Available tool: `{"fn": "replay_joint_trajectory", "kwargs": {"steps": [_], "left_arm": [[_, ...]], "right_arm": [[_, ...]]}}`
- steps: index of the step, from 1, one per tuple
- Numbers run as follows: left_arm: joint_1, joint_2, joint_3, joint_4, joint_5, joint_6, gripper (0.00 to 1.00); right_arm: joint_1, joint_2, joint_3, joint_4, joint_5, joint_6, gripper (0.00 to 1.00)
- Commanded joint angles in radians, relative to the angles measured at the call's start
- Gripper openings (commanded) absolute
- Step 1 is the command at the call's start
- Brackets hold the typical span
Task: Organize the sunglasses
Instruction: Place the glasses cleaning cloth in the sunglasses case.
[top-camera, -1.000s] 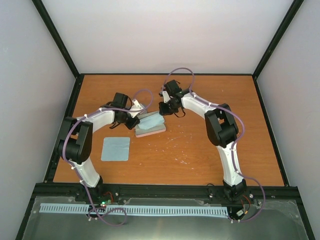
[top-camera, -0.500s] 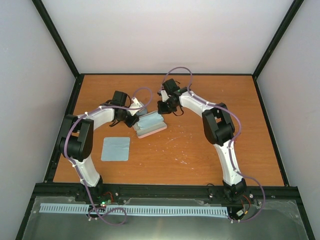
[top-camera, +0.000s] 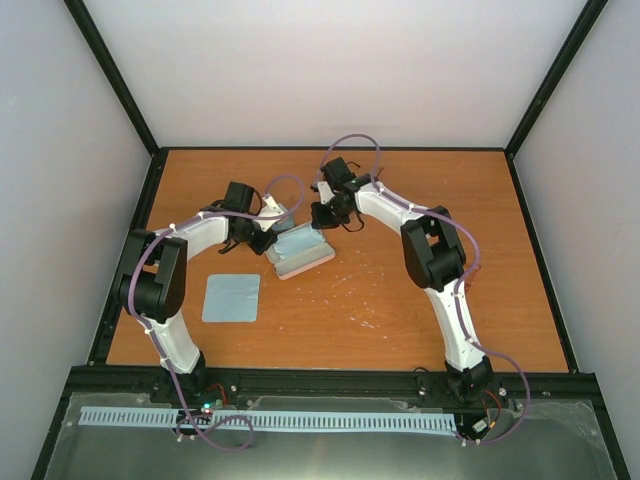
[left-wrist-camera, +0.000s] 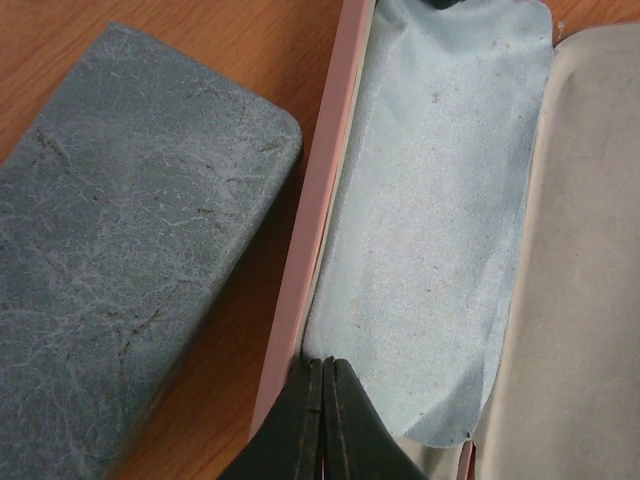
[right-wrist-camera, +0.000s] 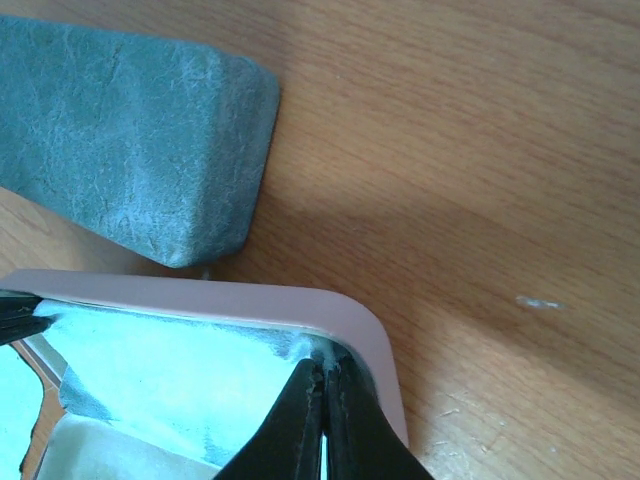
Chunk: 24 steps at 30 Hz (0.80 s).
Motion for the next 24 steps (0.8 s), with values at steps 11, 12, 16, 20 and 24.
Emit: {"fn": "replay_joint_trajectory", "kwargs": {"steps": [11,12,16,20,24], "left_arm": [[0.011,-0.051,-0.039,0.009,-0.029,-0.022,0.0],[0.01,-0.053,-0.041,0.01,-0.032,-0.021,0.01],[0.01,-0.056,-0.038,0.01,-0.049,-0.017,0.01],[0.011,-0.057,-0.034,0.009,-0.06,-0.016,0.01],[0.011,-0.058,-0.032,0.01,-0.068,-0.017,0.01]], "right_arm": [[0.02,0.008,0.019,0.003,-0.001,-0.01,0.03],[0.02,0.006,0.018,0.002,0.005,-0.012,0.03],[0.02,0.006,0.019,0.002,0.018,-0.014,0.03],[0.02,0.009,0.024,0.004,0.019,-0.01,0.03],[0.02,0.018,0.039,-0.001,0.016,-0.012,0.03]]}}
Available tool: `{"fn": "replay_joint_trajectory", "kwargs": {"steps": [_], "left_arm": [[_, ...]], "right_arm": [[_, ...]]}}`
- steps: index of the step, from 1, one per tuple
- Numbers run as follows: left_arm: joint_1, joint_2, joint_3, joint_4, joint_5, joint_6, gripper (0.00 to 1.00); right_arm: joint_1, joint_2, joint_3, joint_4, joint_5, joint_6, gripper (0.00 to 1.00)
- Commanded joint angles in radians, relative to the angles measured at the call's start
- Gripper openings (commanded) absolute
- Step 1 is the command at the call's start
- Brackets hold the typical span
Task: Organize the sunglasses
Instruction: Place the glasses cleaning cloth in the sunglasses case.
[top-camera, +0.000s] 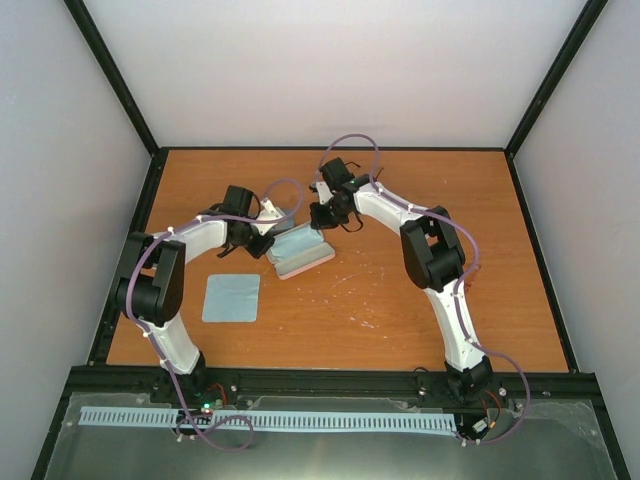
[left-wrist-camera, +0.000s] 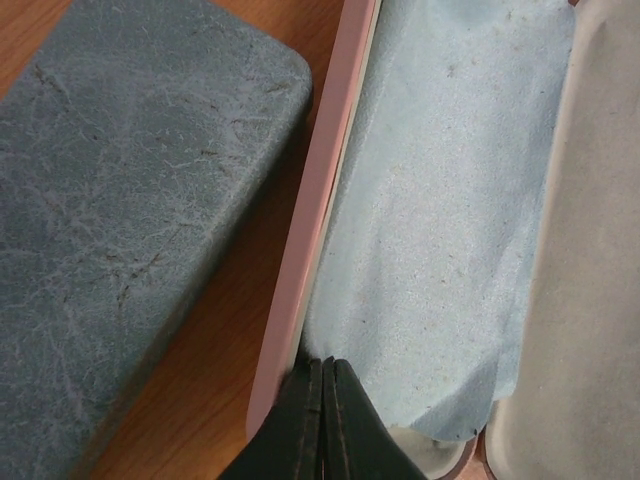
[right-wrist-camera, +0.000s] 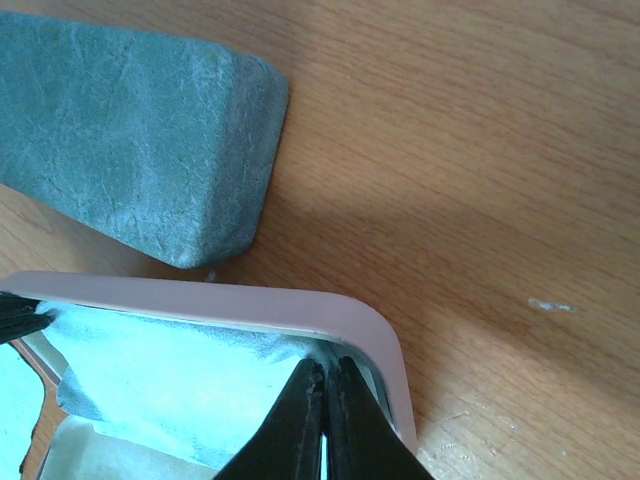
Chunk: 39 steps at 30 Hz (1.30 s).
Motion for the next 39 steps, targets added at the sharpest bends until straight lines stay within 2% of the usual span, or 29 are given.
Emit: {"fn": "replay_joint_trajectory", "kwargs": {"steps": [1,10,16,24,32,39], "left_arm": [[0.01,-0.031,0.01,0.005,-0.025,-0.008,0.01],[0.009,-0.024,0.011,0.002,-0.053,-0.015,0.09],[0.01,-0.026,0.014,0.002,-0.058,-0.019,0.15],[0.011,-0.03,0.017,-0.002,-0.056,-0.023,0.19],[0.011,-0.041,0.021,0.0,-0.058,-0.032,0.23],[0.01,-0.044,0.031,0.001,-0.053,-0.042,0.29]], "right_arm": [[0.009,0.021,0.04,-0.004,0.01,-0.011,0.03],[0.009,0.031,0.044,-0.01,0.002,-0.014,0.03],[0.009,0.037,0.042,-0.016,0.001,-0.014,0.07],[0.009,0.02,0.04,-0.013,0.023,-0.013,0.26],[0.009,-0.016,0.038,-0.019,0.061,-0.013,0.29],[0.009,-0.076,0.004,-0.008,0.112,-0.005,0.4]]}}
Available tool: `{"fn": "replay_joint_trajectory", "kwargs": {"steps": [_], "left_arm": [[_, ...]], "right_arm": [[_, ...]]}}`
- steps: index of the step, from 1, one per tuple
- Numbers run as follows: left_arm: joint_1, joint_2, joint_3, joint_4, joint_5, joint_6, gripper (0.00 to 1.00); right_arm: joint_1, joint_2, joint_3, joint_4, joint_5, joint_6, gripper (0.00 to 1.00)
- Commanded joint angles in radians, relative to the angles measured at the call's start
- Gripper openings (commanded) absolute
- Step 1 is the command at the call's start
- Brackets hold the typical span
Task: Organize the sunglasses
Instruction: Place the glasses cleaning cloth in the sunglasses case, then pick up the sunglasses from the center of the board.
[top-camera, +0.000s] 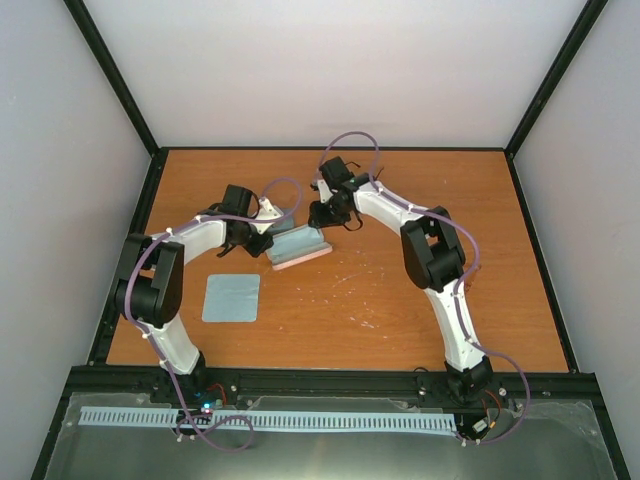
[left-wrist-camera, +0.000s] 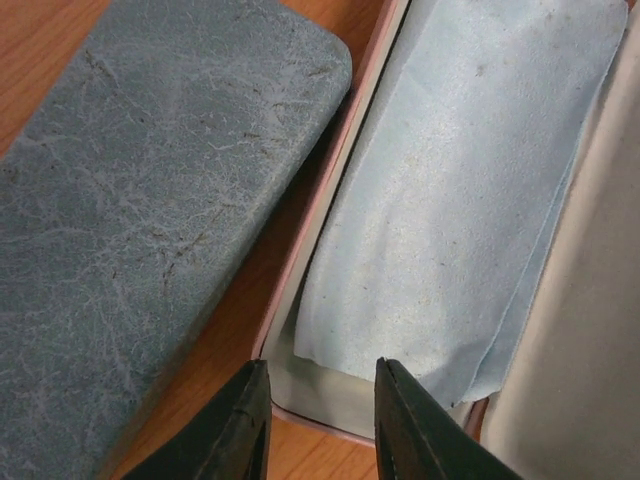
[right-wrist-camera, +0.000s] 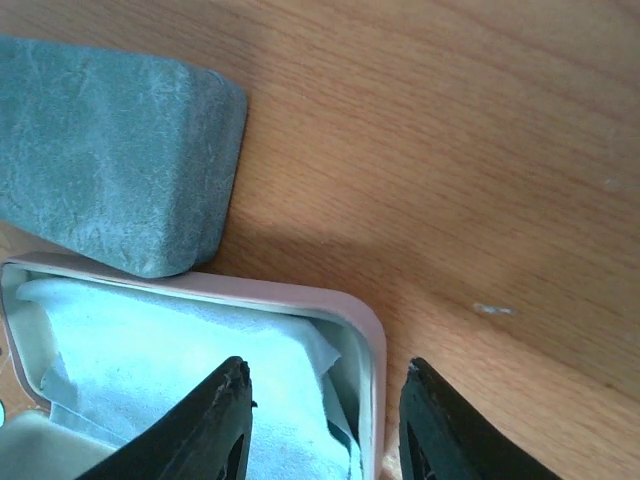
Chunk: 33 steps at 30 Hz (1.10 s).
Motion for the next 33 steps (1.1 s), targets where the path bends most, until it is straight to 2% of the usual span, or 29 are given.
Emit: {"fn": "replay_joint_trajectory", "kwargs": {"steps": [1,9,18,27,33], "left_arm": [[0.009,-0.033,0.034,0.0,-0.001,-0.019,0.3],[0.009,-0.028,0.077,0.0,-0.012,-0.019,0.37],[0.009,0.005,0.174,-0.016,0.0,-0.023,0.53],[0.01,0.081,0.292,-0.045,0.001,-0.016,0.56],[0.009,0.149,0.389,-0.061,0.011,-0.007,0.56]], "right_arm": [[0.007,-0.09,-0.016,0.003,0.051,0.001,0.42],[-0.02,-0.217,-0.11,0.044,0.129,0.046,0.5],[-0.197,-0.474,-0.418,0.031,0.255,0.056,0.56],[-0.366,-0.633,-0.614,-0.221,0.465,0.051,0.62],[-0.441,-0.712,-0.686,-0.415,0.475,0.18,0.58]]}}
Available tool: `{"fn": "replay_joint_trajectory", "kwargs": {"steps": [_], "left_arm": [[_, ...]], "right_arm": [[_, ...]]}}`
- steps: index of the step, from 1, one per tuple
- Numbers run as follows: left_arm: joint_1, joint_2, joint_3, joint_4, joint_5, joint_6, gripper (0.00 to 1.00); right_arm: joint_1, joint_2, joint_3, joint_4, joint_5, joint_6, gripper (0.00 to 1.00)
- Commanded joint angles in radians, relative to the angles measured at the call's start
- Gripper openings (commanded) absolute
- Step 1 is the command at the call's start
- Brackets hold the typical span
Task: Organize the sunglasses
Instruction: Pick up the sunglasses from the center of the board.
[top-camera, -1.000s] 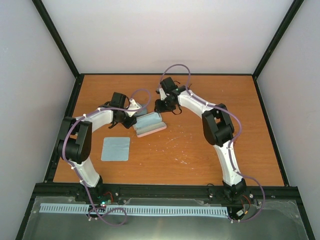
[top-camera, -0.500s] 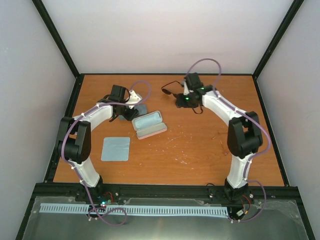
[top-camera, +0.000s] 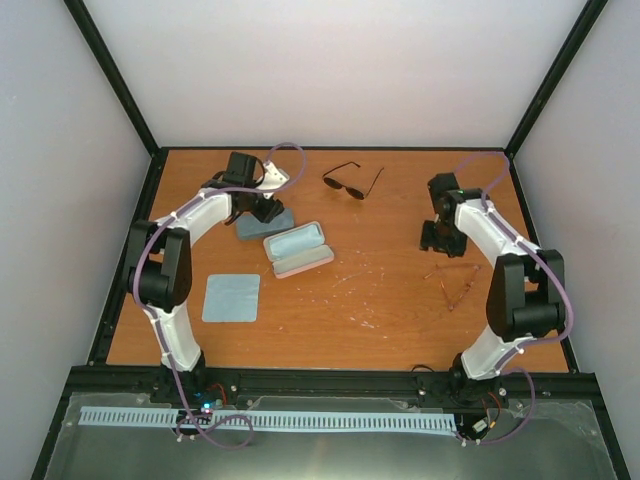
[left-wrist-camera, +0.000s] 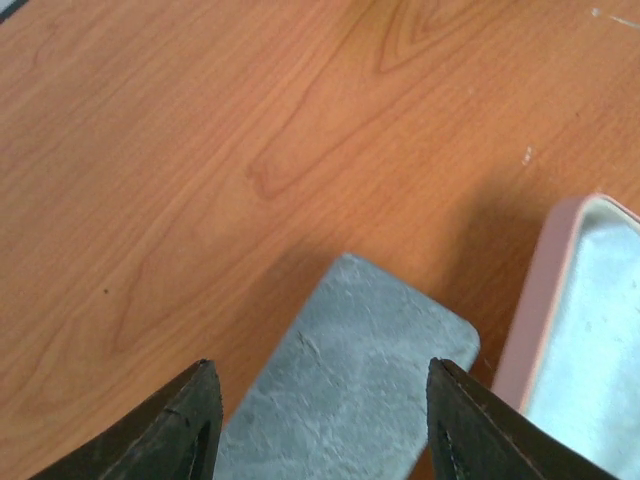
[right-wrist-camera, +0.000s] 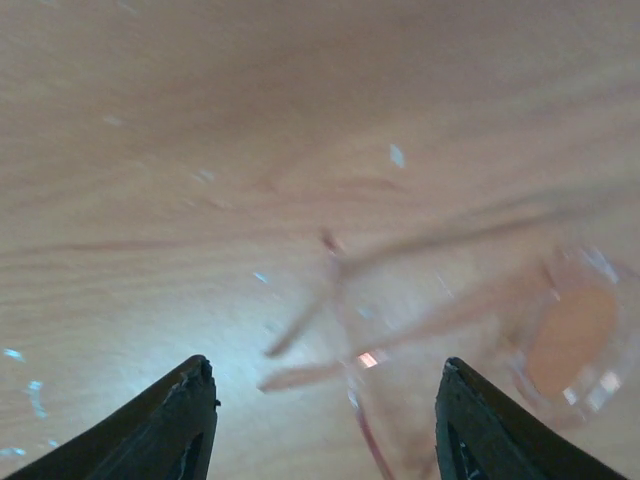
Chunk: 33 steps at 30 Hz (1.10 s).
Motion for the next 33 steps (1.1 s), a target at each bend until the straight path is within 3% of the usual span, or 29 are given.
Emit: {"fn": "replay_joint_trajectory", "kwargs": {"steps": [1,7,11,13,15,16,26,33], "left_arm": [[0.009,0.042,0.089,-0.028,0.017,0.01,0.56],[0.009,0.072,0.114,-0.026,0.03,0.014,0.56],[0.014,0.074,0.109,-0.022,0.033,0.015,0.55],[0.02,0.075,0.105,-0.021,0.036,0.012,0.55],[0.022,0.076,0.103,-0.021,0.037,0.013,0.55],[0.023,0.079,0.102,-0.02,0.037,0.013,0.55],[0.024,0.097,0.124,-0.023,0.029,0.001,0.55],[0.024,0.098,0.119,-0.027,0.022,0.003,0.55]], "right_arm": [[-0.037,-0.081,-0.035,-0.193,0.043,0.129,0.58],[-0.071,-0.153,-0.091,-0.296,0.064,0.279,0.62],[-0.104,-0.201,-0.133,-0.332,0.108,0.317,0.6],[-0.131,-0.225,-0.153,-0.334,0.121,0.322,0.52],[-0.166,-0.236,-0.175,-0.327,0.116,0.318,0.41],[-0.184,-0.237,-0.184,-0.319,0.112,0.313,0.39],[-0.247,-0.193,-0.239,-0.191,0.023,0.28,0.4],[-0.251,-0.162,-0.272,-0.139,0.002,0.271,0.34]]}}
